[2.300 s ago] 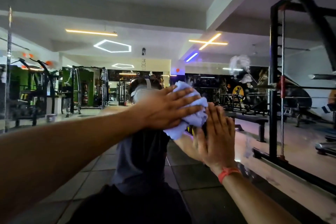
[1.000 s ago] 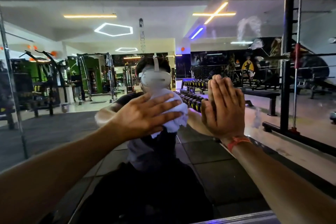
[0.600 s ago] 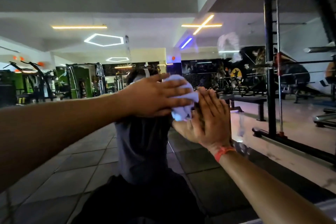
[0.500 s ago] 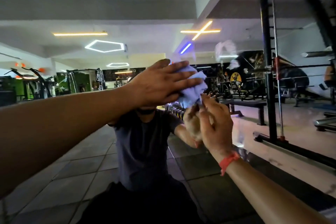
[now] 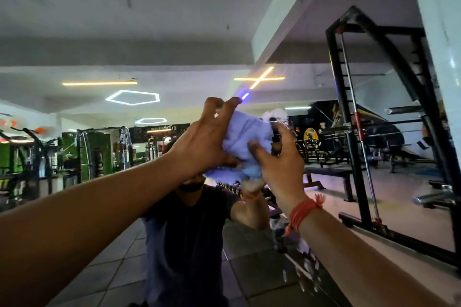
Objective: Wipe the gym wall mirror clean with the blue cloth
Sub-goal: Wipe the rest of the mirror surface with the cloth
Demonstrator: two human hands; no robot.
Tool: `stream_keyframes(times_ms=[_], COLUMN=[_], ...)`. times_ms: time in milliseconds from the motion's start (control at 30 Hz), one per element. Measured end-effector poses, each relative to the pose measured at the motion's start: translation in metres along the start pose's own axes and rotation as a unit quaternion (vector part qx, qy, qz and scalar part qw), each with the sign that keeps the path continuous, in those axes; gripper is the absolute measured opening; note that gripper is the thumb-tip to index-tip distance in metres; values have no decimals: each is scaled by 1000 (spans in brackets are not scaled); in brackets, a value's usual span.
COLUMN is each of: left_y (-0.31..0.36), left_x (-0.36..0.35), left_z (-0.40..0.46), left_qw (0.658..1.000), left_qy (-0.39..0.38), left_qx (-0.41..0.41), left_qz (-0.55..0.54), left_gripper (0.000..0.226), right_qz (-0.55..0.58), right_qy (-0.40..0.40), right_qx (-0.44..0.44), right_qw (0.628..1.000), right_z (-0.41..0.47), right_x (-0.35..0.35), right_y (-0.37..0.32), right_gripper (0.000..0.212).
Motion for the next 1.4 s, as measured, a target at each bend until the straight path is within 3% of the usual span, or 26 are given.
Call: stream_keyframes(times_ms=[67,200,267,367,433,467,567,633,767,867,933,1000,1067,1167,1233,1267,1333,1400], left_y=[-6,-17,-14,1,12,17,22,15,5,3,-4,-12,-16,-20,-22,-23,-24,-22], left_x=[1,13,13,17,25,30,37,33,27,19,14,9,6,3,2,2,3,5], left_z=[5,20,28,44,57,61,66,63,58,61,65,66,64,63,65,66,66,66], left_qw=[998,975,972,985,994,993,978,966,949,940,941,942,939,936,937,937,936,933], left_qy=[-16,17,55,85,95,102,109,110,109,72,45,33,31,40,37,36,35,27], left_qx=[39,159,171,121,57,24,-73,-118,-166,-182,-167,-156,-156,-157,-154,-156,-166,-177], left_qz=[-40,-154,-151,-90,13,58,163,203,246,280,291,295,305,313,312,310,309,313], left_gripper=[121,39,23,26,28,28,25,24,31,46,53,57,59,60,59,58,59,59], right_qz=[-26,-97,-201,-311,-357,-362,-275,-261,-350,-357,-354,-363,-390,-369,-354,-356,-369,-385], right_qy=[-15,7,56,144,127,111,73,23,-1,-5,-54,-115,-115,-11,16,-9,-101,-123], right_qx=[19,52,137,292,338,333,262,256,272,250,303,403,427,300,262,293,413,481], right_qw=[999,994,968,893,862,864,922,930,897,900,883,832,808,880,898,887,827,778], right_z=[8,29,35,26,22,21,10,-4,28,50,37,23,40,86,75,57,16,21], right_x=[1,21,34,36,20,13,6,-4,-11,-14,-20,-9,18,36,11,-8,-31,-15], right_y=[1,-4,-21,-44,-37,-27,-1,5,14,9,9,19,33,30,18,13,11,13], right_gripper=[54,44,44,36,30,28,40,53,67,68,65,61,59,58,59,61,64,64])
Point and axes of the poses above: each hand's wrist, its own z-axis towards the middle knuckle, its own x-axis out of the back of the hand, y = z × x, the point moved 8 cm from there along z, towards the middle knuckle, and after that the axes turned 2 degrees about y, right-handed, at the moved point
